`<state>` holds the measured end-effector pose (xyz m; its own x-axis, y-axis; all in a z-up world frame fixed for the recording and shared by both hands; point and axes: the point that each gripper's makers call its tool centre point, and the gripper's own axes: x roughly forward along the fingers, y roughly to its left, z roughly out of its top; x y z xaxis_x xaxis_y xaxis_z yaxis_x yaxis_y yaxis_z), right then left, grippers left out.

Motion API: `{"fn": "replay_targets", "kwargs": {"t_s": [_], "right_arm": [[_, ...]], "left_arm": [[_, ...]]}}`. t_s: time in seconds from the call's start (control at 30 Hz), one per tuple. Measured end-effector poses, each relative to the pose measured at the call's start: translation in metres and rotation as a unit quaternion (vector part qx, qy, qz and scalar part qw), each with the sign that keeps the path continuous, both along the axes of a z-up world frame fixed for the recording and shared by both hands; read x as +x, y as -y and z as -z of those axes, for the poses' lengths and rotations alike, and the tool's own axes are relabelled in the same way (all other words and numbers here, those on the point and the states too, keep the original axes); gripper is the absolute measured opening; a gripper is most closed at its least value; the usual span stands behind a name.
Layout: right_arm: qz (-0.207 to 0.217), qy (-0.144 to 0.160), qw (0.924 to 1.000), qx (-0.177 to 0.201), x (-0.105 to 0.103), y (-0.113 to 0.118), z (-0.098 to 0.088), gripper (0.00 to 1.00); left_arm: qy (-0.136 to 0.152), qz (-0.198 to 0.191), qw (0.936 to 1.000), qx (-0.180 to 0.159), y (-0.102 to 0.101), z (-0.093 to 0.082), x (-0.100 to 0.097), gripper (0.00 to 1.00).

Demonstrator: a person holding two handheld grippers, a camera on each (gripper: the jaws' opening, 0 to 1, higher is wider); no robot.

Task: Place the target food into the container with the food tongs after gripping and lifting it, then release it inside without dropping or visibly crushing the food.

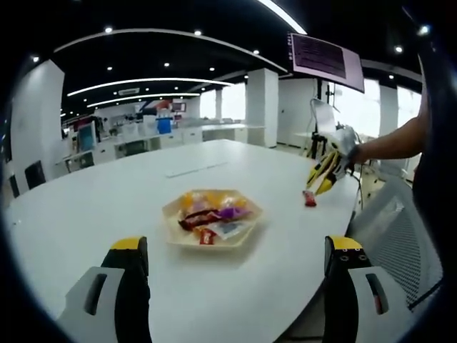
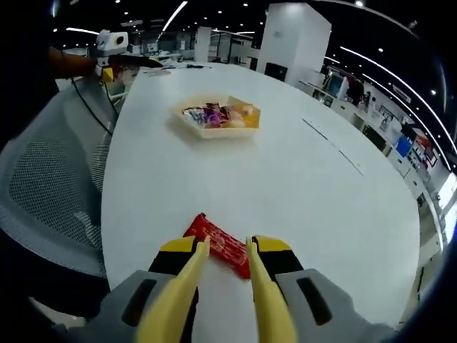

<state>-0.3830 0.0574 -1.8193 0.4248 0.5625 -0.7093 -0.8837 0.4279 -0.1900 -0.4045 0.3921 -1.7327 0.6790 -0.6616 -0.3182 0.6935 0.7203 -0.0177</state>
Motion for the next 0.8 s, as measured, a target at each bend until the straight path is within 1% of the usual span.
{"fn": "replay_targets", "kwargs": {"t_s": [0.03, 0.07, 0.1, 0.23, 0.33, 0.4, 0.47, 0.5, 0.57, 0.63, 0.67, 0.73, 0.8], "right_arm": [[-0.007, 0.009, 0.9998, -0.015, 0.002, 0.001, 0.003, 0.29], [-0.009, 0.007, 0.9998, -0.019, 0.001, 0.001, 0.005, 0.29], [-0.01, 0.003, 0.9998, -0.017, 0.001, -0.001, 0.005, 0.29], [-0.012, 0.01, 0.9997, -0.017, 0.006, -0.005, 0.004, 0.29], [0.0, 0.007, 0.9999, -0.014, 0.01, -0.009, 0.004, 0.29], [0.0, 0.004, 0.9999, -0.01, 0.011, -0.012, 0.004, 0.29], [-0.006, 0.003, 0.9999, -0.009, 0.01, -0.015, 0.004, 0.29], [-0.012, -0.002, 0.9999, -0.007, 0.009, -0.016, 0.004, 0.29], [-0.04, -0.013, 0.999, 0.01, 0.004, -0.024, 0.001, 0.29], [-0.051, -0.007, 0.9986, -0.01, 0.006, -0.021, 0.003, 0.29], [-0.055, -0.009, 0.9984, -0.015, 0.006, -0.02, 0.004, 0.29], [-0.054, -0.008, 0.9984, -0.014, 0.011, -0.019, 0.003, 0.29], [-0.06, -0.019, 0.998, -0.011, 0.011, -0.02, 0.004, 0.29]], "left_arm": [[0.0, -0.001, 1.0, -0.001, 0.0, 0.0, 0.0, 1.0], [0.0, -0.002, 1.0, -0.002, 0.0, -0.001, 0.0, 1.0], [0.0, -0.002, 1.0, -0.002, 0.0, -0.001, 0.0, 1.0], [0.0, -0.004, 1.0, -0.003, -0.001, -0.001, 0.001, 1.0], [-0.001, -0.003, 1.0, -0.002, 0.0, 0.0, 0.0, 1.0], [-0.001, -0.002, 1.0, 0.0, 0.0, 0.0, 0.0, 1.0], [-0.002, -0.002, 1.0, 0.0, 0.0, 0.001, 0.0, 1.0], [-0.002, -0.002, 1.0, 0.0, 0.0, 0.001, 0.0, 1.0], [-0.003, -0.002, 1.0, 0.0, 0.0, 0.001, 0.0, 1.0], [-0.003, -0.002, 1.0, 0.0, 0.0, 0.001, 0.0, 1.0], [-0.003, -0.002, 1.0, -0.001, 0.0, 0.001, 0.0, 1.0], [-0.004, -0.002, 1.0, -0.001, -0.001, 0.001, 0.0, 1.0], [-0.004, -0.003, 1.0, -0.002, -0.001, 0.001, 0.0, 1.0]]}}
